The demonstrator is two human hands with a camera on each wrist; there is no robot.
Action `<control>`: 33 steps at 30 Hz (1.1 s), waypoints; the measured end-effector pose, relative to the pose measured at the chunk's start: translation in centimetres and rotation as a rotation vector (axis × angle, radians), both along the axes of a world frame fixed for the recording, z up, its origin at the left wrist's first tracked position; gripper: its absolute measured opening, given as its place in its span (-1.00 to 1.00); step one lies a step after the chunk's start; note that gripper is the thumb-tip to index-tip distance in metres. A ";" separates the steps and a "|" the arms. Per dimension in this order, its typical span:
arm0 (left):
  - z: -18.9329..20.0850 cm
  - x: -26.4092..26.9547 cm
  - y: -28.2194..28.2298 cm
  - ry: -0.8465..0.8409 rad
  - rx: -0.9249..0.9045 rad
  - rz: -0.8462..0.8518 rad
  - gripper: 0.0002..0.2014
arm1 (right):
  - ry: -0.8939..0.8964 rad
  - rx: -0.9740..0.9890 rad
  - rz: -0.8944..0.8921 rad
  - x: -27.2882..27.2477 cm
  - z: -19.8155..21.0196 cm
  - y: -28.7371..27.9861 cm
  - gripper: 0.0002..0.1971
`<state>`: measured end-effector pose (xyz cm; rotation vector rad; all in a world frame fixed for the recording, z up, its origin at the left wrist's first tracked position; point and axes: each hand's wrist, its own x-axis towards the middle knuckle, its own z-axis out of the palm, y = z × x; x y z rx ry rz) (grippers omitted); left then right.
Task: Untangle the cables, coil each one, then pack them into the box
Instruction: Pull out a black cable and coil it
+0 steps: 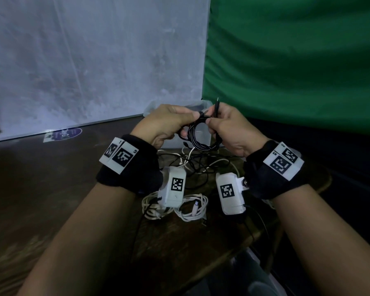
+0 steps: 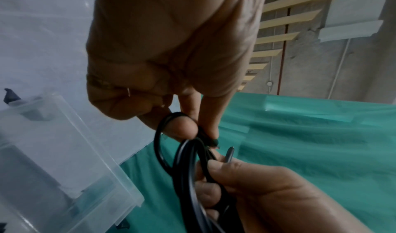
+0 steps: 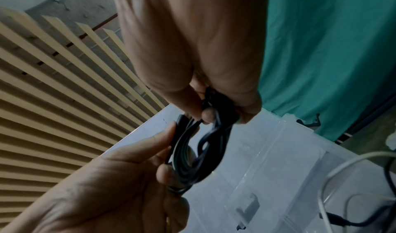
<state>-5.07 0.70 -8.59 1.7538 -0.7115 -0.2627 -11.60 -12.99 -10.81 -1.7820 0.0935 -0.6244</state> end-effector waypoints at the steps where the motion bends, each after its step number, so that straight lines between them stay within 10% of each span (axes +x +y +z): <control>1: 0.0 0.1 0.0 0.021 -0.009 0.000 -0.95 | 0.001 0.002 -0.004 0.0 0.0 0.0 -0.71; 33: -1.0 1.3 0.0 -0.130 0.092 -0.112 -0.87 | 0.068 0.174 0.034 -0.1 0.5 0.8 -0.76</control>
